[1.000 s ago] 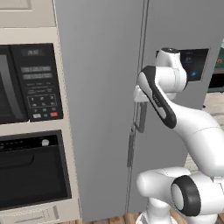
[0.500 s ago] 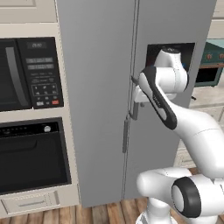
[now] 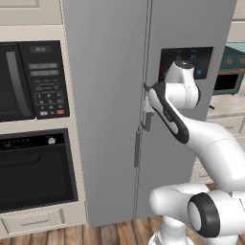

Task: Retrieve the butter from the fridge and place it on a plate on the dining table. Then retrieve the butter knife by the fridge and place it near the plate.

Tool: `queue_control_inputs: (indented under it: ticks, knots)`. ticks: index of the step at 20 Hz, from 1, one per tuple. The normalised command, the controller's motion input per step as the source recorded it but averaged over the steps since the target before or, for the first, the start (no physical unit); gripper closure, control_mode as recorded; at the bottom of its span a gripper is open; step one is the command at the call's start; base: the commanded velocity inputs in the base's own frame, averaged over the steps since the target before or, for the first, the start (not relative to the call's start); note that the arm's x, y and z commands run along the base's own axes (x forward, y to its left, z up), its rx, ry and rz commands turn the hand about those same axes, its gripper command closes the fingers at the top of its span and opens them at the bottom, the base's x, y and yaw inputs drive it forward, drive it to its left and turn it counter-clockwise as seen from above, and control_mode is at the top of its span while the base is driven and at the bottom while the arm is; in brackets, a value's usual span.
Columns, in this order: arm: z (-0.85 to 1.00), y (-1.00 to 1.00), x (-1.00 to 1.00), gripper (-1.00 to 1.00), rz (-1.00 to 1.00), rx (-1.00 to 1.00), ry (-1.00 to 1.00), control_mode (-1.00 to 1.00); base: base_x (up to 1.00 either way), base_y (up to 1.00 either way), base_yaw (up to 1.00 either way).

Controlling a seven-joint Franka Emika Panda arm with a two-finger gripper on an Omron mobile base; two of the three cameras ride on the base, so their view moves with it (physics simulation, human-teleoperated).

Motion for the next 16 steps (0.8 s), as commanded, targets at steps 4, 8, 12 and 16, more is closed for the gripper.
queue_control_inputs:
  ticks: [4, 8, 12, 16]
  knots:
    - [-0.36, -0.09, 0.63, -1.00, -0.04, 0.00, -0.07, -1.00, 0.00, 0.00, 0.00]
    - [-0.21, -0.18, 0.70, -1.00, -0.13, -0.02, 0.00, -1.00, 0.00, 0.00, 0.00]
    - [-0.05, -0.03, 0.41, -1.00, -0.03, -0.01, 0.00, -1.00, 0.00, 0.00, 0.00]
    - [0.00, -0.04, 0.39, -1.00, 0.02, 0.00, -0.01, -1.00, 0.00, 0.00, 0.00]
